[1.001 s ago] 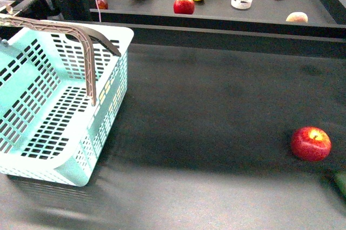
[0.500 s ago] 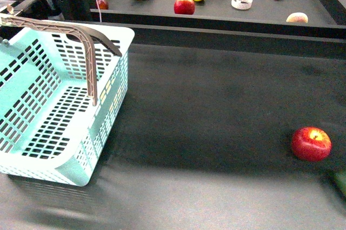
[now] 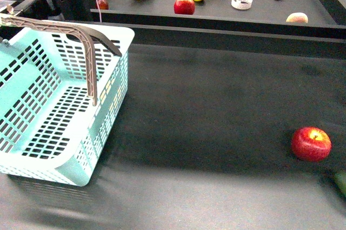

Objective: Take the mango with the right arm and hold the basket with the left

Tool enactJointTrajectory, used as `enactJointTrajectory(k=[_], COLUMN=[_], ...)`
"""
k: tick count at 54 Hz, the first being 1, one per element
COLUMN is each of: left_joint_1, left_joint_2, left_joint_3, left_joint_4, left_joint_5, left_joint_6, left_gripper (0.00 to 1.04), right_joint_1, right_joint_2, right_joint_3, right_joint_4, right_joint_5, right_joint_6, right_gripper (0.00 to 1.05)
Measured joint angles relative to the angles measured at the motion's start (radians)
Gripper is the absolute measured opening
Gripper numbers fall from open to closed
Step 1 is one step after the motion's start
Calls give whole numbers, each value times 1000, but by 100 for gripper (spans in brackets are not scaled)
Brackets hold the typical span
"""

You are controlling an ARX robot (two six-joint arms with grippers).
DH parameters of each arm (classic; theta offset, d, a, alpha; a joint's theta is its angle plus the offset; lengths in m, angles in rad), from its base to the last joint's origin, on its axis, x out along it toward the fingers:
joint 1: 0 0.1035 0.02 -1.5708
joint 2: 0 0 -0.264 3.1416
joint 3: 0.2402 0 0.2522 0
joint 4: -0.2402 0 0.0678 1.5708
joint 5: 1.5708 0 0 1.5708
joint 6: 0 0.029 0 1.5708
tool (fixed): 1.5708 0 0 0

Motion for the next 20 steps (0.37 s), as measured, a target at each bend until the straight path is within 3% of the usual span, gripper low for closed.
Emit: enactJointTrajectory(k=[5,20], left_joint_1=[0,0], left_joint_2=[-129,-164], left_joint_3=[0,0], left_joint_4=[-157,-171], left_joint_5=[0,0], left_joint_6=[1,1], left_gripper=[4,4], right_joint_1=[0,0], right_joint_2=[0,0], right_joint_3=[0,0], right_joint_4=[0,0], right_joint_5=[0,0], right_joint_6=[0,0], right_gripper=[97,97])
